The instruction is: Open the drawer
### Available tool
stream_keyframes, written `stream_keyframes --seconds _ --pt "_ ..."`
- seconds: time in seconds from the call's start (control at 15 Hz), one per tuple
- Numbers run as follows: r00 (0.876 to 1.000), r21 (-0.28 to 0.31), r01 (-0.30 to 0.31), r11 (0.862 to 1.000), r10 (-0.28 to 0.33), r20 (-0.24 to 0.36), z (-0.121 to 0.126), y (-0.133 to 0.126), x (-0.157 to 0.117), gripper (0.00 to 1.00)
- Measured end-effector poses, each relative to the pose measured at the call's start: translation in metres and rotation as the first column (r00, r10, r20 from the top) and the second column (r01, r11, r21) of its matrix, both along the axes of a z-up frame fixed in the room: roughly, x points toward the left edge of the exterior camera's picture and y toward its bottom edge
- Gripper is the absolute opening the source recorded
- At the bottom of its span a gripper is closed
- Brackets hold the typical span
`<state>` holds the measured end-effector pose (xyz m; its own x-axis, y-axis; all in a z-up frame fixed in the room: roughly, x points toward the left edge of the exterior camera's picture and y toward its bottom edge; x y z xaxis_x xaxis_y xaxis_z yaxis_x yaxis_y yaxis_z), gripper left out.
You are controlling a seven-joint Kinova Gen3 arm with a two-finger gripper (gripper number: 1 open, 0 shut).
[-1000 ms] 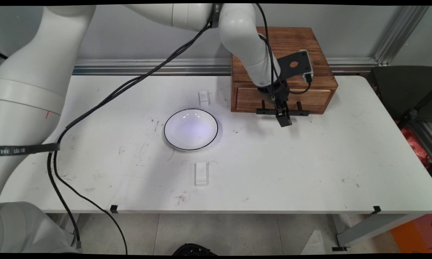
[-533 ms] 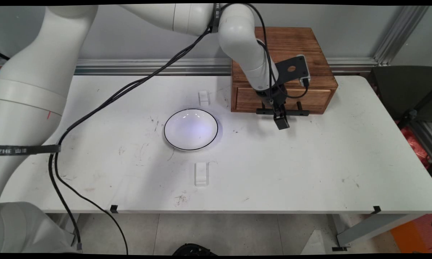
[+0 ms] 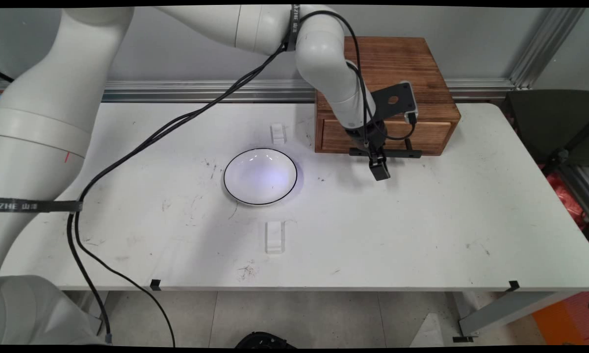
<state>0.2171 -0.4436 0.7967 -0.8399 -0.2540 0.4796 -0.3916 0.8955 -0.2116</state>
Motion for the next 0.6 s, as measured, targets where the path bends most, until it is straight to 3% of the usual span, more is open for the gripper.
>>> stream_keyframes --seconds 0.6 --pt "1.0 0.01 -0.002 1.0 0.002 0.0 -0.0092 0.0054 -0.0002 1.0"
